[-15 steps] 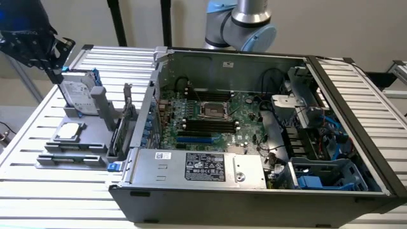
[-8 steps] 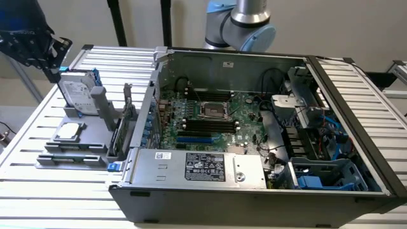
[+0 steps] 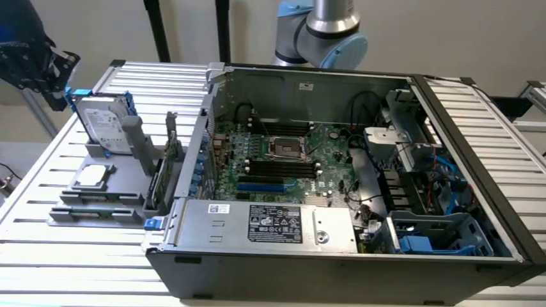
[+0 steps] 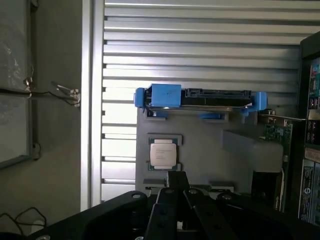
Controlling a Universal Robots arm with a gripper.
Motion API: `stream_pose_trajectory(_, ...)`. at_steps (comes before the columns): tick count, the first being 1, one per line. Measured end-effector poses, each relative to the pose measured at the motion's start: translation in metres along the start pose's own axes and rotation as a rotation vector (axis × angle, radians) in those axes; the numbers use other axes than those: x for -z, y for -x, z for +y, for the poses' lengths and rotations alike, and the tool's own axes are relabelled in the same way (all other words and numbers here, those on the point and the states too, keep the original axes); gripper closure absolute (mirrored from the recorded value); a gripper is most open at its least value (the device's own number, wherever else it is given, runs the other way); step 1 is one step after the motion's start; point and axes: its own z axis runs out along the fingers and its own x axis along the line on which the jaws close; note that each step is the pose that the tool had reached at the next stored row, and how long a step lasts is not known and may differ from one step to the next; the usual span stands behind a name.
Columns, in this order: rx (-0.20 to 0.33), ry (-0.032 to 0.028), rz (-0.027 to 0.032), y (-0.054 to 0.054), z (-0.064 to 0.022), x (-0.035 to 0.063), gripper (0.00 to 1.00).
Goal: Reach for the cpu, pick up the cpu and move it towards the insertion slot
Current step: 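Reach for the cpu, then pick up the cpu and move it towards the insertion slot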
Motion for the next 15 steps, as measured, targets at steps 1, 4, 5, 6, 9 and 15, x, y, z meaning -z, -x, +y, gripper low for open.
stream_pose_trajectory(1,0.000,0.0001,0.0000,-0.0028,0.0007,-0.0005,0.89)
stream_pose_trajectory(4,0.000,0.0001,0.0001,-0.0053,0.0011,-0.0009,0.89)
stream_pose_trajectory(5,0.000,0.0000,0.0002,-0.0053,0.0011,-0.0009,0.89)
stream_pose_trajectory(6,0.000,0.0001,0.0002,-0.0053,0.0011,-0.0009,0.89)
stream_pose_trajectory(9,0.000,0.0000,0.0001,-0.0053,0.0011,-0.0009,0.89)
stream_pose_trajectory(15,0.000,0.0000,0.0002,-0.0053,0.0011,-0.0009,0.89)
